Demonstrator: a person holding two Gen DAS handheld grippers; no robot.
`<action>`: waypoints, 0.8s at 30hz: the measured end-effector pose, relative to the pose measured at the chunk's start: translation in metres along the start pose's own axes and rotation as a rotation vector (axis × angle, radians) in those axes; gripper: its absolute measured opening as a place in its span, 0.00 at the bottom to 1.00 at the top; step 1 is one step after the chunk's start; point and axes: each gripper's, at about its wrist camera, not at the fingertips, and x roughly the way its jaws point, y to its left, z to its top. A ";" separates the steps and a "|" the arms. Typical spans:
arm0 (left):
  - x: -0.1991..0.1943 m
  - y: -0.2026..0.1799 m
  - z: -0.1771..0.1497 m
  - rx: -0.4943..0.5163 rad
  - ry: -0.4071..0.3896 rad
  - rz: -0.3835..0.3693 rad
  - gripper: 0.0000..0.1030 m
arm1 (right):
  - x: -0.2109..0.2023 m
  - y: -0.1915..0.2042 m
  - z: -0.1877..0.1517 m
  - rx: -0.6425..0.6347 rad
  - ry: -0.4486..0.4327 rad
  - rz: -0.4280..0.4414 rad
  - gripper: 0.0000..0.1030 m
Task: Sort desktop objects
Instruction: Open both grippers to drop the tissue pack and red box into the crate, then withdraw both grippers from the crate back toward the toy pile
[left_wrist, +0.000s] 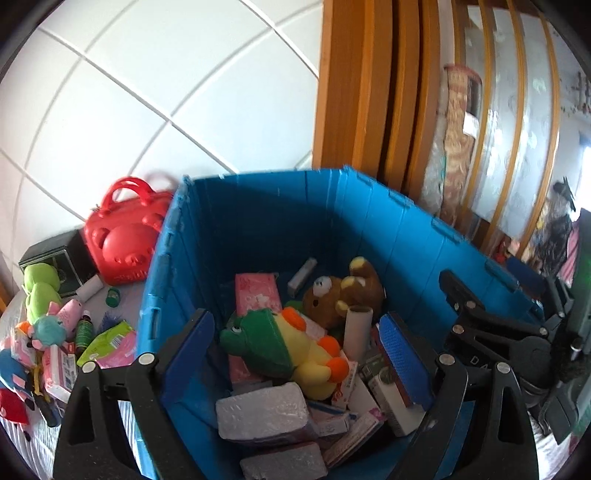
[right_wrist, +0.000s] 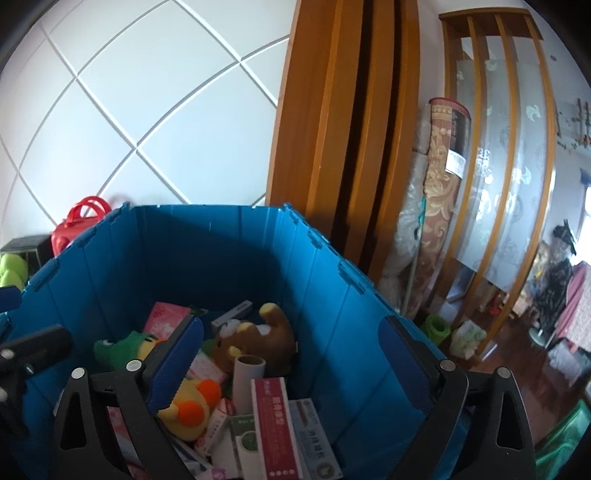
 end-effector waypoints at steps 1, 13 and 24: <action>-0.006 0.000 -0.002 0.001 -0.018 0.016 0.89 | 0.000 0.000 0.000 -0.001 0.001 0.001 0.95; -0.047 0.024 -0.015 -0.053 -0.036 -0.017 0.89 | 0.002 -0.009 0.000 0.061 0.012 0.044 0.97; -0.094 0.090 -0.037 -0.122 -0.145 0.093 0.89 | -0.009 -0.006 -0.012 0.044 -0.046 -0.012 1.00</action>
